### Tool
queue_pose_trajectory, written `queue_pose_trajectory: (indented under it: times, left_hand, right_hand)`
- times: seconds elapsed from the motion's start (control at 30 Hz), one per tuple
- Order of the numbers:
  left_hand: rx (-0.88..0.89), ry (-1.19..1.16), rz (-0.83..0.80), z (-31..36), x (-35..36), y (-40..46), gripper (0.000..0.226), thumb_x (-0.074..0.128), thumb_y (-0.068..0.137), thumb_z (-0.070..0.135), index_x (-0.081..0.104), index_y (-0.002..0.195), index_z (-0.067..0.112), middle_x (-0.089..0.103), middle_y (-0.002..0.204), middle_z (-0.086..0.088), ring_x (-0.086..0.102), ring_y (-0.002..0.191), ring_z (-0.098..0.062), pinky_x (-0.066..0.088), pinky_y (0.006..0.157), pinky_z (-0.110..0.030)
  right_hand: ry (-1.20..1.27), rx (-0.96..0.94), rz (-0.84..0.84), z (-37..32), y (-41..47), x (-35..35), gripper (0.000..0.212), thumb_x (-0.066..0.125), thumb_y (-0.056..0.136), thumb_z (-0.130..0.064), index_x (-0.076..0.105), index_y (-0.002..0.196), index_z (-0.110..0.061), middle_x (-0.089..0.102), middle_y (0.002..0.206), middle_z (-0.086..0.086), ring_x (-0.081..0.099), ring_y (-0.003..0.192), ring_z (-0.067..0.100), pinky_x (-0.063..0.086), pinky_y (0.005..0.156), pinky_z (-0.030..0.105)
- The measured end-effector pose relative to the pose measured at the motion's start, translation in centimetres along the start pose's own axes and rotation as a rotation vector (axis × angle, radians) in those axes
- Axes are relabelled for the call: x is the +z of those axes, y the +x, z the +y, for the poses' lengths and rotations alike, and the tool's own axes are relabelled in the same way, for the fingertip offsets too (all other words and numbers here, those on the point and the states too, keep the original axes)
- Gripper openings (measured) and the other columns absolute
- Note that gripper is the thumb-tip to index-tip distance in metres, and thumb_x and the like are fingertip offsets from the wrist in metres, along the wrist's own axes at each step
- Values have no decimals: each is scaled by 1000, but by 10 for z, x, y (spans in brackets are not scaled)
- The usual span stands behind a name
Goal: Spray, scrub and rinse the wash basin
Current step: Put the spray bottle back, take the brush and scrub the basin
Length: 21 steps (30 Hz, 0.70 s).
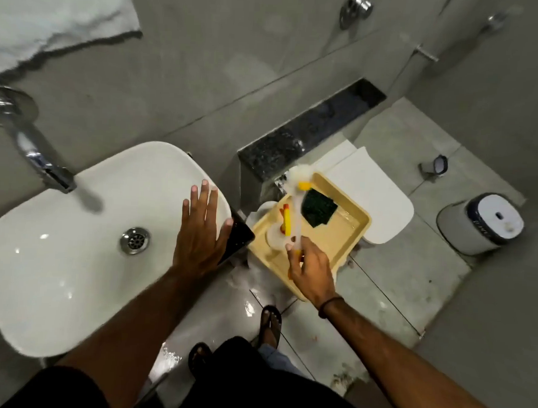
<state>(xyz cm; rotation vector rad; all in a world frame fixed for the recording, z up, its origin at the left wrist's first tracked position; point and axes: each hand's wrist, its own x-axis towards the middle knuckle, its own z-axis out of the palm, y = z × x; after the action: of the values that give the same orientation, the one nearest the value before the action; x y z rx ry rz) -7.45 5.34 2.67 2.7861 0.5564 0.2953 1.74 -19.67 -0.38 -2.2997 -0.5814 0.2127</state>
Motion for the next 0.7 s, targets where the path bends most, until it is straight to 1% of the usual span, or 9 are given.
queue_pose_trajectory:
  times: [0.07, 0.13, 0.23, 0.3, 0.4, 0.5, 0.53, 0.63, 0.7]
  left_hand:
    - [18, -25, -4, -9, 10, -19, 72, 22, 107, 48, 9, 166, 9, 3, 176, -12, 1, 164, -30, 8, 132, -51]
    - [-3, -68, -24, -20, 17, -37, 72, 24, 107, 49, 9, 166, 10, 1, 176, -9, -1, 164, -28, 5, 133, -49]
    - [-121, -23, -10, -63, 5, -77, 74, 23, 107, 50, 11, 165, 7, 3, 176, -9, 1, 164, -29, 10, 132, -53]
    - [-241, 24, 18, -102, -11, -110, 75, 23, 107, 52, 15, 165, 5, 8, 176, -11, 5, 163, -32, 15, 130, -56]
    - [-426, 62, 51, -136, -25, -142, 78, 20, 106, 55, 21, 163, 2, 16, 173, -17, 13, 161, -38, 15, 129, -59]
    - [-511, 58, 78, -149, -28, -150, 78, 24, 104, 54, 20, 163, 3, 15, 174, -15, 12, 162, -36, 10, 131, -58]
    - [-526, 49, 93, -152, -28, -150, 78, 25, 104, 54, 20, 163, 4, 15, 174, -14, 11, 162, -36, 10, 131, -58]
    - [-553, 9, 126, -155, -28, -151, 77, 24, 104, 53, 18, 164, 6, 13, 175, -12, 8, 163, -33, 9, 131, -56]
    - [-550, -24, 141, -152, -29, -150, 76, 23, 103, 53, 17, 165, 8, 10, 176, -10, 5, 163, -30, 6, 132, -53]
  right_hand:
    - [-53, -96, -147, -10, -5, -2, 31, 48, 107, -37, 63, 122, -15, 72, 106, 10, 66, 90, 30, 50, 77, 37]
    - [-72, -164, -234, -21, -5, -2, 35, 46, 107, -39, 63, 125, -15, 73, 110, 11, 66, 95, 33, 52, 79, 41]
    - [-116, -231, -344, -67, 13, 16, 46, 37, 103, -45, 66, 122, -16, 75, 115, 13, 69, 103, 35, 55, 86, 43]
    - [-237, -248, -424, -110, 34, 43, 54, 34, 97, -47, 67, 123, -14, 75, 119, 19, 69, 110, 41, 56, 91, 48]
    - [-410, -149, -467, -151, 61, 82, 44, 44, 101, -39, 67, 126, -11, 70, 126, 22, 64, 118, 44, 51, 98, 46]
    - [-433, -48, -444, -183, 69, 110, 42, 49, 103, -34, 66, 131, -8, 66, 132, 21, 61, 122, 43, 49, 100, 44]
    - [-420, -60, -479, -196, 64, 121, 42, 49, 103, -33, 66, 132, -8, 67, 133, 22, 61, 123, 44, 49, 100, 44]
    - [-425, -185, -684, -229, 27, 148, 41, 53, 102, -30, 62, 137, -11, 65, 133, 26, 62, 124, 46, 50, 99, 45]
    - [-489, -245, -718, -228, 14, 145, 41, 52, 102, -32, 61, 138, -14, 65, 132, 26, 63, 121, 46, 50, 98, 45]
